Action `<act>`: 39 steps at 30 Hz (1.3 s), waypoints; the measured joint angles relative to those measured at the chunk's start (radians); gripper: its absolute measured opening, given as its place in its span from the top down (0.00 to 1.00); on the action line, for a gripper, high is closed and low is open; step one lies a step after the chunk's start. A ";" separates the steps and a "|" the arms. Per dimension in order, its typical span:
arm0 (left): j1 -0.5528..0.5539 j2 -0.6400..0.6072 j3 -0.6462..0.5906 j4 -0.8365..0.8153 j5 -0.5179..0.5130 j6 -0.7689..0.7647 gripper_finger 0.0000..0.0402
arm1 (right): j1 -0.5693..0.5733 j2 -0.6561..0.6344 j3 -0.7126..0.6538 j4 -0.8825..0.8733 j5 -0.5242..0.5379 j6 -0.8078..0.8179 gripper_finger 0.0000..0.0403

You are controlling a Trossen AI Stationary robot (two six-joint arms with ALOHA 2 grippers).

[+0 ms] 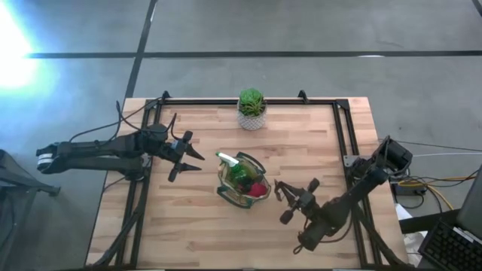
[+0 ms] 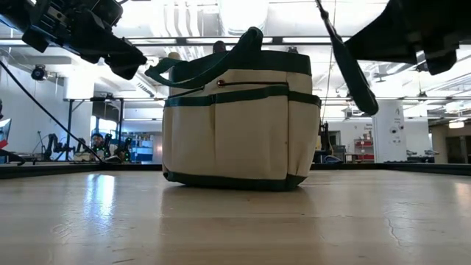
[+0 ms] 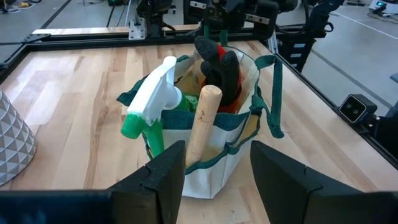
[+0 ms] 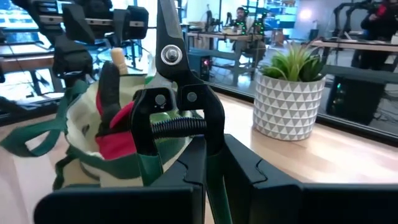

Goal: Pick & Place Garden tools in Gardening bag
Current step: Put the green shear scissors into the white gardening bag

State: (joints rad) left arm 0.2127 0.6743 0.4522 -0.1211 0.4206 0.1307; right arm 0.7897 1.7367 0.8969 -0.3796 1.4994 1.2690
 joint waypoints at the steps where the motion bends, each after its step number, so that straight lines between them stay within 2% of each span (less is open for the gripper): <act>1: 0.000 0.000 0.000 0.000 0.000 0.000 0.54 | -0.003 0.000 0.004 0.001 0.000 -0.004 0.95; 9: 0.000 0.000 0.000 0.000 0.000 0.000 0.54 | -0.026 0.000 0.049 0.024 -0.007 -0.082 0.95; 18: 0.000 0.000 0.000 0.000 0.000 0.000 0.54 | -0.047 -0.019 0.081 0.039 -0.089 -0.135 0.95; 22: 0.000 0.000 0.000 0.000 0.000 0.000 0.54 | -0.040 -0.080 0.119 0.055 -0.135 -0.277 0.95; 26: 0.000 0.000 0.000 -0.002 0.000 0.000 0.54 | -0.064 -0.185 0.149 0.061 -0.292 -0.512 0.95; 29: 0.000 0.000 0.000 -0.006 0.000 0.000 0.54 | -0.090 -0.271 0.138 0.085 -0.347 -0.678 0.95; 32: 0.000 0.000 0.000 -0.011 0.000 0.000 0.54 | -0.098 -0.366 0.089 0.223 -0.374 -0.860 0.95; 34: 0.000 0.000 0.000 -0.012 0.000 0.000 0.54 | -0.102 -0.428 0.040 0.381 -0.420 -1.024 0.95; 37: 0.000 0.000 0.000 -0.012 0.000 0.000 0.54 | -0.134 -0.517 -0.050 0.695 -0.620 -1.291 0.95; 39: 0.000 0.000 0.000 -0.012 0.000 0.000 0.54 | -0.167 -0.567 -0.123 0.876 -0.747 -1.392 0.95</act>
State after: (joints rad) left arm 0.2128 0.6746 0.4522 -0.1336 0.4208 0.1307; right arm 0.6223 1.1697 0.7743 0.4967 0.7523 -0.1228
